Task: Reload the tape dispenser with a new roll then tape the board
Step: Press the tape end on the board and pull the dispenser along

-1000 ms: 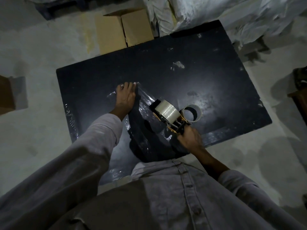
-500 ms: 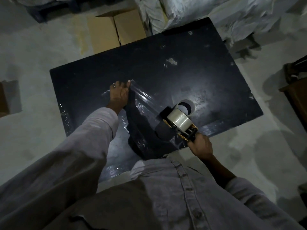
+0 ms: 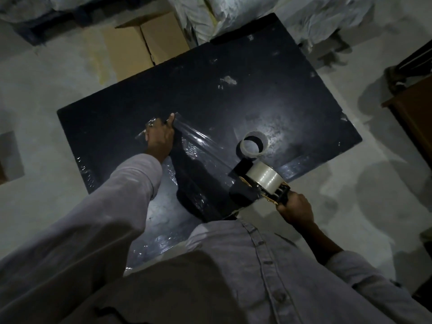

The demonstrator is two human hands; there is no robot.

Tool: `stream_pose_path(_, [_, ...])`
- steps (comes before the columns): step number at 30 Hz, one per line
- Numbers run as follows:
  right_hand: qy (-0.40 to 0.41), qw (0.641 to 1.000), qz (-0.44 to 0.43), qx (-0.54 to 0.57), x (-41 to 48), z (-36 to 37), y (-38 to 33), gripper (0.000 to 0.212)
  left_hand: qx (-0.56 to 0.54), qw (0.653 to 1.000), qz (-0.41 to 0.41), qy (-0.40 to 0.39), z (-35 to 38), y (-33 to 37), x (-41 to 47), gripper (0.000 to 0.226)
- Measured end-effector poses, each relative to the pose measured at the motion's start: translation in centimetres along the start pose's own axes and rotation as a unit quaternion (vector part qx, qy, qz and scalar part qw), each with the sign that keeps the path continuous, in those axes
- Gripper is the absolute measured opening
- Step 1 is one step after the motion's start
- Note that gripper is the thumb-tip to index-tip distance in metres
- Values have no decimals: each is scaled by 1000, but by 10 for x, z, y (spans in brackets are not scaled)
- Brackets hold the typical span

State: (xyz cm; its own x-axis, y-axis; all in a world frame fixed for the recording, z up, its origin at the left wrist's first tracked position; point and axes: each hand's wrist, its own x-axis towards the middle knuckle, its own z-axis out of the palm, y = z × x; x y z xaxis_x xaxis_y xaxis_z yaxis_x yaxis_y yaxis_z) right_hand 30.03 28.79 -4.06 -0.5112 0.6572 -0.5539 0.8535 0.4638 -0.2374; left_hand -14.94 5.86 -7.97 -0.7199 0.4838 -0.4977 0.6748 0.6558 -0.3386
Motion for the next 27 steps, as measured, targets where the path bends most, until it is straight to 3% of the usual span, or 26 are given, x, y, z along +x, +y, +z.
stream_pose_path(4, [28,999,4,-29,0,14,37,37,11,1000,14,10,17,-12,11,99])
stream_pose_path(9, [15,999,1,-33,0,20,50,36,17,999,29,32,13,-13,10,91])
stream_pose_path(14, [15,999,33,16,-14,38,106,48,25,999,14,37,14,-14,11,93])
stream_pose_path(17, [-6,996,46,76,-30,46,116,33,20,998,11,52,16,-11,12,92])
stream_pose_path(23, [-16,982,46,181,-38,53,107,33,16,999,3,47,11,-10,10,95])
stream_pose_path(27, [9,994,17,108,-37,72,127,31,31,999,10,9,11,-15,13,102])
